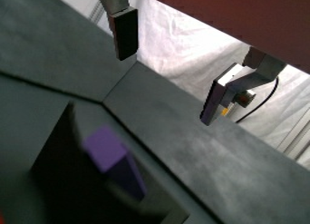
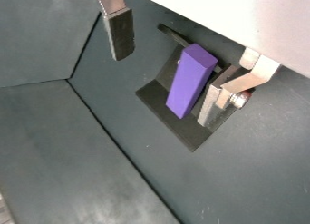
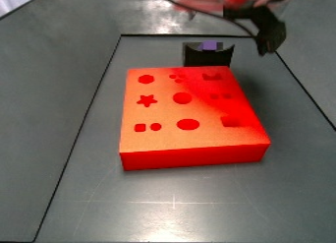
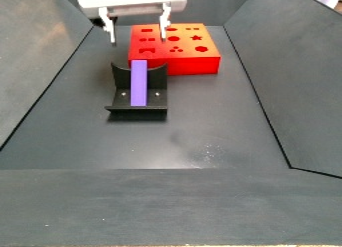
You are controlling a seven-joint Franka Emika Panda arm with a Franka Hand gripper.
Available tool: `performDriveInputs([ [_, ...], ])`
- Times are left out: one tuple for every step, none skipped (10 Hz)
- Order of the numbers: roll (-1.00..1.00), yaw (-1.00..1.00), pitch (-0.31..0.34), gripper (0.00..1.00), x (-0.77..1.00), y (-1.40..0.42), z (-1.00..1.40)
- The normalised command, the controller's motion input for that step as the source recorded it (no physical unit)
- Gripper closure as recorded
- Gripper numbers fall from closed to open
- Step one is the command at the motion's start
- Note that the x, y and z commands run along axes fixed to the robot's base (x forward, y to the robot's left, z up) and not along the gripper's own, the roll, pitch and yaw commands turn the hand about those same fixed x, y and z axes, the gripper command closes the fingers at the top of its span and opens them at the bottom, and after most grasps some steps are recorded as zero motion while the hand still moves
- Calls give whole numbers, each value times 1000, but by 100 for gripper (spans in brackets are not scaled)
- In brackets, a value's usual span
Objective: Pick up the rectangle object. Move up. Place the rectangle object on the fixture. Regrasp the rectangle object. Move to above the board. Insert the rectangle object.
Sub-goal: Regrasp the rectangle object.
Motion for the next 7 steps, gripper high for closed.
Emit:
performDriveInputs([
  [54, -61, -79, 0, 73, 43, -1000],
  [52, -62, -56, 0, 77, 40, -1000],
  [54, -58, -27, 0, 83, 30, -930],
  [53, -53, -14, 0, 84, 23, -826],
  [53, -36, 18, 0, 81, 15, -624],
  [53, -22, 36, 0, 81, 5, -483],
  [60, 4, 55, 0, 86, 1, -300],
])
